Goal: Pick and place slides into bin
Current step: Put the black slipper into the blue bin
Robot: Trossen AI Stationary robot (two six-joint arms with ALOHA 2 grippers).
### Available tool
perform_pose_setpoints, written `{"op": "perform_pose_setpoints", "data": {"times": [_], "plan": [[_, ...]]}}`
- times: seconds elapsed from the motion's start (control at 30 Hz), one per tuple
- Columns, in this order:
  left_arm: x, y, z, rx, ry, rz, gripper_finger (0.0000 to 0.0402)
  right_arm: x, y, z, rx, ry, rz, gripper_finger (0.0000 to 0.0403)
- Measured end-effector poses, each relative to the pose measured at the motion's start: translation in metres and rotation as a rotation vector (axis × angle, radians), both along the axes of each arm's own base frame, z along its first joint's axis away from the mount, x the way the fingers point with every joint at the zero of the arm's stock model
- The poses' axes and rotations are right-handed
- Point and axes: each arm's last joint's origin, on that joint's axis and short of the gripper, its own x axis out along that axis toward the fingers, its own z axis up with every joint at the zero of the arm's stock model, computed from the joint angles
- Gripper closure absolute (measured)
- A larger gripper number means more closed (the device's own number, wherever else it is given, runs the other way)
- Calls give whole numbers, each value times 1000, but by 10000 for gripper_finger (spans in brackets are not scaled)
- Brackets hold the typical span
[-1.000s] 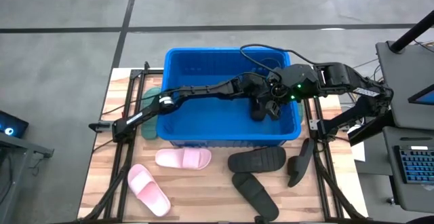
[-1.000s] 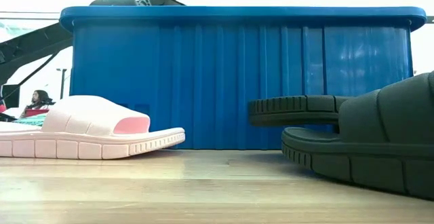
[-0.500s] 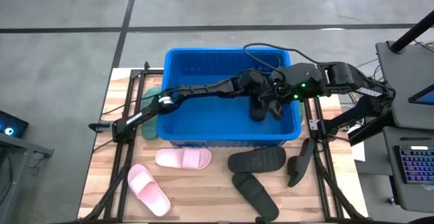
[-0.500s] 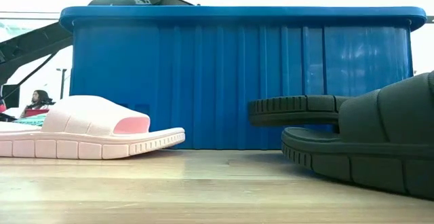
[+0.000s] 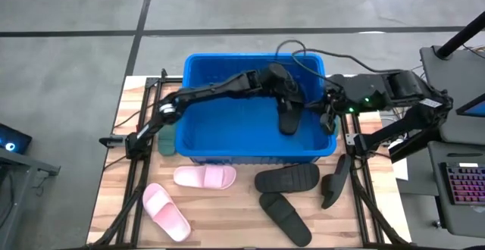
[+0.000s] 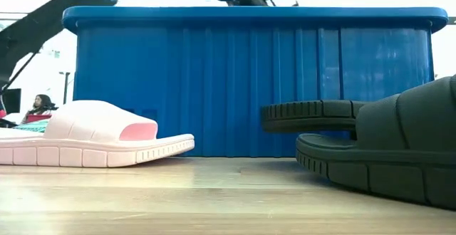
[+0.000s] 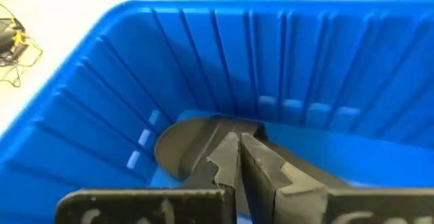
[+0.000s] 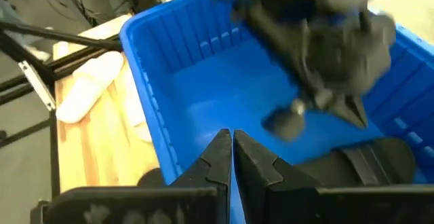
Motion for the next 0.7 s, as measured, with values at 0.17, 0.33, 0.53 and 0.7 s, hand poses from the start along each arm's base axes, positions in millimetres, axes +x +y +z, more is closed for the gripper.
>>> {"op": "perform_pose_setpoints", "data": {"times": [0.17, 0.33, 0.53, 0.7], "plan": [[-41, -23, 62, -35, -80, -1, 401, -11, 19, -6, -44, -1, 22, 394], [-93, -53, 122, -70, -194, 48, 401, -28, 39, -15, -73, -30, 42, 394], [-150, -102, 145, -104, -220, 157, 401, -49, 62, -29, -82, -81, 91, 394], [-184, -146, 136, -197, -258, 205, 401, -62, 81, -34, -43, -141, 111, 394]]}}
